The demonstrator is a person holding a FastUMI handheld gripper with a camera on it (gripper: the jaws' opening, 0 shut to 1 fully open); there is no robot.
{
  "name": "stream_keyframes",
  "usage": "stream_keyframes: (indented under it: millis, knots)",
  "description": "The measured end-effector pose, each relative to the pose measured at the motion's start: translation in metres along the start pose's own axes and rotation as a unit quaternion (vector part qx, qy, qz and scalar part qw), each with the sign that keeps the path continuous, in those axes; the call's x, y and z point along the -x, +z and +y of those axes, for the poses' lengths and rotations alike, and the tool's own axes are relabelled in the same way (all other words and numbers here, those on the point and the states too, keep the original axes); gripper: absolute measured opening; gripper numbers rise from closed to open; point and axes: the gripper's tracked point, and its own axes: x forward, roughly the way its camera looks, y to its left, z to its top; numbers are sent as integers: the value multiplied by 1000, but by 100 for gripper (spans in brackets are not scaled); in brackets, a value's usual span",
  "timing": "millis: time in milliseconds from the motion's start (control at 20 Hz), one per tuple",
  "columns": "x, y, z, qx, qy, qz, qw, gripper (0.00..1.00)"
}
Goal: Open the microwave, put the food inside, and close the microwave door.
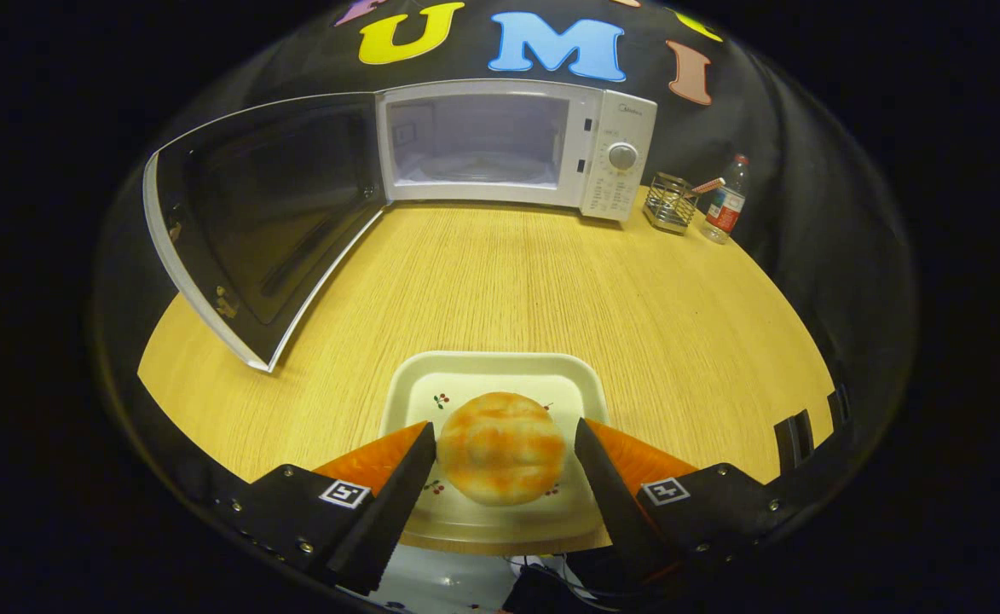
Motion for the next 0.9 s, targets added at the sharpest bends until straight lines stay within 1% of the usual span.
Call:
stream_keyframes:
  millis: [50, 150, 250, 300, 500, 600, 650, 700, 750, 900]
  knots:
    - [-2, 0, 1, 2, 3, 5, 1000, 99]
    - [-5, -2, 2, 2, 3, 13, 1000, 93]
    - [-7, -3, 1, -3, 5, 17, 1000, 92]
    - [-7, -4, 1, -6, 7, 17, 1000, 90]
    - [-9, -5, 2, -14, 10, 17, 1000, 85]
    - [-10, -6, 1, -4, 5, 24, 1000, 77]
    - [-12, -4, 1, -1, 1, 22, 1000, 75]
    - [-11, -4, 1, 3, -3, 19, 1000, 69]
    - [-10, -3, 2, 4, -5, 14, 1000, 66]
    - [-8, -4, 2, 1, -3, 3, 1000, 64]
